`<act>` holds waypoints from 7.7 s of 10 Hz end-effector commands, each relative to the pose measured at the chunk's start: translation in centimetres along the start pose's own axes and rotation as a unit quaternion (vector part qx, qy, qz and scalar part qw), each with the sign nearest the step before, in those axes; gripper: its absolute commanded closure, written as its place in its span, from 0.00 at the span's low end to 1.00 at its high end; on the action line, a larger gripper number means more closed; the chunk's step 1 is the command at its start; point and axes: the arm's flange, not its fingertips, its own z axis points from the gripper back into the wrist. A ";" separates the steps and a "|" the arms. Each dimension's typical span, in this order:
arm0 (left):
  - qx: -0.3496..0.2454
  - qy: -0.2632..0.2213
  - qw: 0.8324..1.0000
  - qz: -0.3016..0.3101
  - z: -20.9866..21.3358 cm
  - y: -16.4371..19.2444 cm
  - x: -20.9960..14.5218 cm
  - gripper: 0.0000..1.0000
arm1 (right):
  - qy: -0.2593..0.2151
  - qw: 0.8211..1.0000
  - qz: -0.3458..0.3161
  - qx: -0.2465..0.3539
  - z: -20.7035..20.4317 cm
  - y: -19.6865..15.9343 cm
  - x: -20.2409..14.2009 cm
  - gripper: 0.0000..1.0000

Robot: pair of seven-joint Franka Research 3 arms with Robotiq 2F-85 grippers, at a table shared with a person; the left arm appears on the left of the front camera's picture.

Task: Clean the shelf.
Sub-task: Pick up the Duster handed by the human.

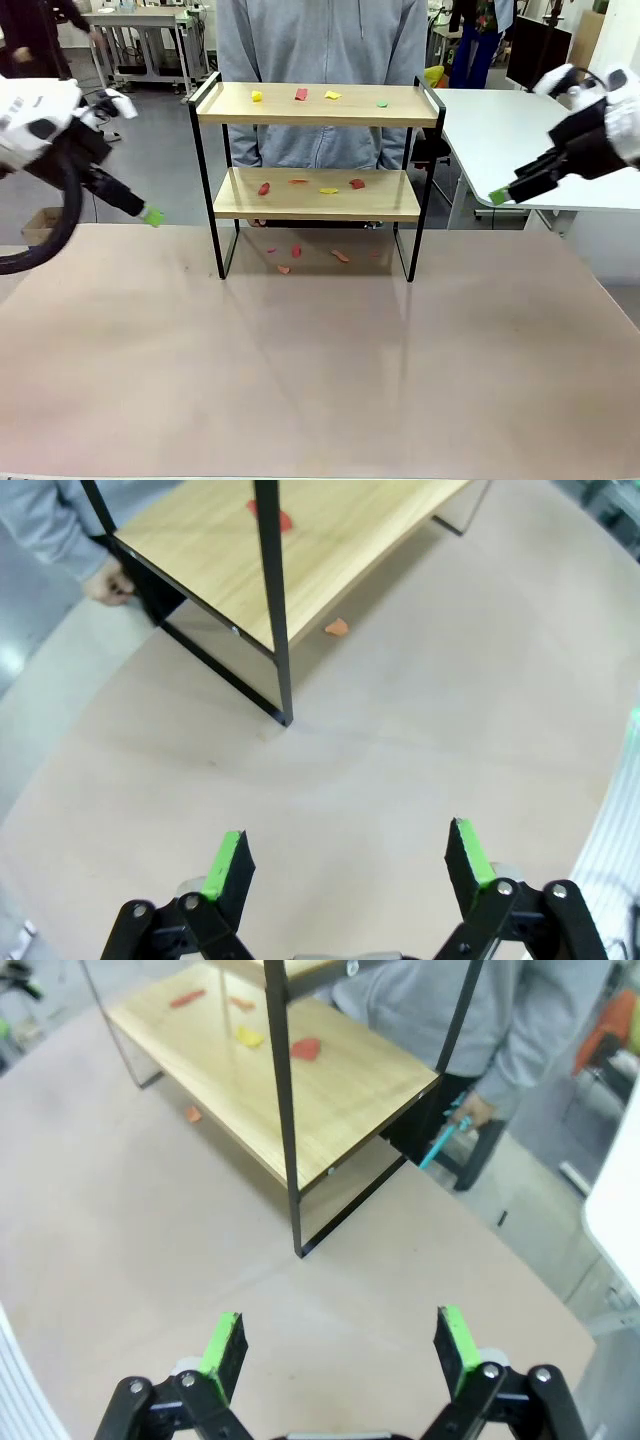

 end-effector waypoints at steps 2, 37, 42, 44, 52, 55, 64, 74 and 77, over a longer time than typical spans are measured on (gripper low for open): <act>-0.094 -0.063 0.991 -0.071 -1.3 6.4 -2.8 0.00 | -0.040 0.994 0.067 0.075 -1.4 -7.4 -3.9 0.00; -0.087 -0.428 0.879 -0.189 -2.2 23.7 -9.4 0.00 | -0.289 0.926 0.091 0.225 -3.4 -29.8 -12.3 0.00; -0.095 -0.416 0.884 -0.191 -2.3 24.2 -9.4 0.00 | -0.277 0.929 0.101 0.225 -3.6 -29.8 -12.8 0.00; -0.095 -0.416 0.884 -0.191 -2.3 24.2 -9.4 0.00 | -0.277 0.929 0.101 0.225 -3.6 -29.8 -12.8 0.00; -0.095 -0.416 0.884 -0.191 -2.3 24.2 -9.4 0.00 | -0.277 0.929 0.101 0.225 -3.6 -29.8 -12.8 0.00; -0.095 -0.416 0.884 -0.191 -2.3 24.2 -9.4 0.00 | -0.277 0.929 0.101 0.225 -3.6 -29.8 -12.8 0.00; -0.095 -0.416 0.884 -0.191 -2.3 24.2 -9.4 0.00 | -0.255 0.936 0.089 0.224 -1.9 -29.6 -11.8 0.00; -0.095 -0.416 0.884 -0.191 -2.3 24.2 -9.4 0.00 | -0.007 0.993 -0.094 -0.064 7.8 -15.1 5.3 0.00; -0.095 -0.416 0.884 -0.191 -2.3 24.2 -9.4 0.00 | 0.033 0.991 -0.112 -0.060 4.3 -10.0 8.0 0.00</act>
